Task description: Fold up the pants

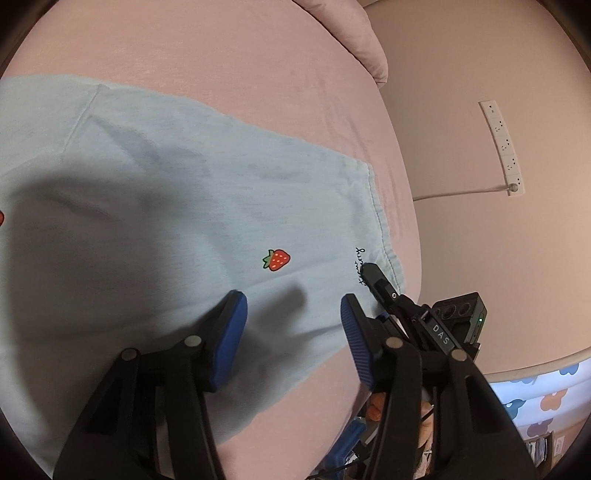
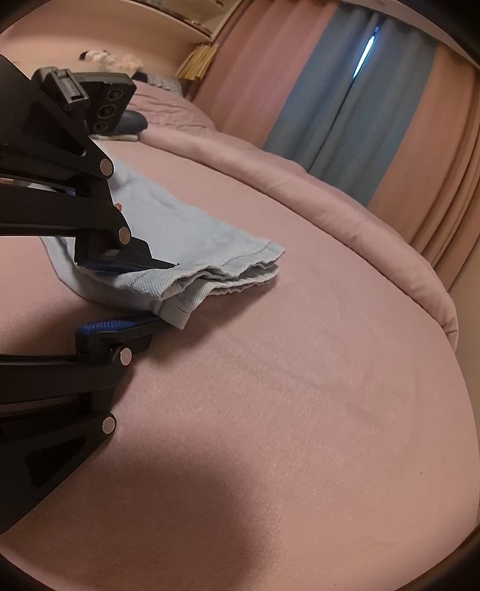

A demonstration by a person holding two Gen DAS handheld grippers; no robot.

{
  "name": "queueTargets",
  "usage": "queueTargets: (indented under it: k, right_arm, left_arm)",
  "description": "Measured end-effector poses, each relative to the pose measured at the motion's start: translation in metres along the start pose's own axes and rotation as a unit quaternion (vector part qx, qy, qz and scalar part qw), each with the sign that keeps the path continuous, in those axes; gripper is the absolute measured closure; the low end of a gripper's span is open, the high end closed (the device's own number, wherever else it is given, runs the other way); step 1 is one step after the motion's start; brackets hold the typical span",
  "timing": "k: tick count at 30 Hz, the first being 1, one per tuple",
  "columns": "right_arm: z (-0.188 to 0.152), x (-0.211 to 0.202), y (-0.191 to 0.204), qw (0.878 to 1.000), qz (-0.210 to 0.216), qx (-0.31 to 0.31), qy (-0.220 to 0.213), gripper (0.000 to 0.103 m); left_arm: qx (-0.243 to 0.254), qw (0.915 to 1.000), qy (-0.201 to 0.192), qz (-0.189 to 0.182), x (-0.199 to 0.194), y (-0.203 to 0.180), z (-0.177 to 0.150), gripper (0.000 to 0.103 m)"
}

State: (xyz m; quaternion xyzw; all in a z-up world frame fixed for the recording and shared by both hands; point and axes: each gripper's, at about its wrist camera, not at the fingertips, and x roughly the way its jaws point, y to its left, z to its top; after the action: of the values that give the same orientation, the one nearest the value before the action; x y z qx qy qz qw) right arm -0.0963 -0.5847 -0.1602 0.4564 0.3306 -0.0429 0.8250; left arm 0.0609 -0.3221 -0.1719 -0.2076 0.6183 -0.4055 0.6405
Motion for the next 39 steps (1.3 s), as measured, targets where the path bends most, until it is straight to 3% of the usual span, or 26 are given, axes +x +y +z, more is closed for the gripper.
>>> queueTargets:
  k: [5, 9, 18, 24, 28, 32, 39]
  right_arm:
    - [0.001, -0.001, 0.011, 1.000, -0.008, 0.000, 0.000, 0.088]
    - [-0.003, -0.007, 0.038, 0.999, -0.021, -0.046, -0.017, 0.089]
    - [-0.008, -0.007, 0.072, 0.994, -0.032, -0.103, -0.030, 0.089]
    - [-0.012, -0.003, 0.088, 0.991, -0.024, -0.133, -0.025, 0.089]
    - [-0.022, 0.002, 0.117, 0.982, -0.012, -0.190, -0.018, 0.089]
    - [-0.044, 0.014, 0.145, 0.968, -0.002, -0.253, -0.002, 0.089]
    - [-0.085, 0.044, 0.174, 0.943, -0.010, -0.330, 0.038, 0.089]
  left_arm:
    - [-0.001, 1.0000, 0.002, 0.005, 0.000, 0.004, 0.000, 0.052]
    - [-0.009, 0.9999, 0.007, 0.004, 0.003, 0.004, 0.005, 0.052]
    - [-0.060, 0.9974, 0.009, -0.039, -0.002, 0.019, 0.011, 0.050]
    - [-0.086, 0.9930, -0.019, -0.079, -0.026, 0.022, 0.011, 0.030]
    - [-0.086, 0.9889, -0.050, -0.109, -0.056, 0.027, 0.009, 0.026]
    - [-0.089, 0.9836, -0.068, -0.141, -0.077, 0.034, 0.005, 0.014]
    - [-0.098, 0.9795, -0.076, -0.159, -0.088, 0.048, -0.001, 0.014]
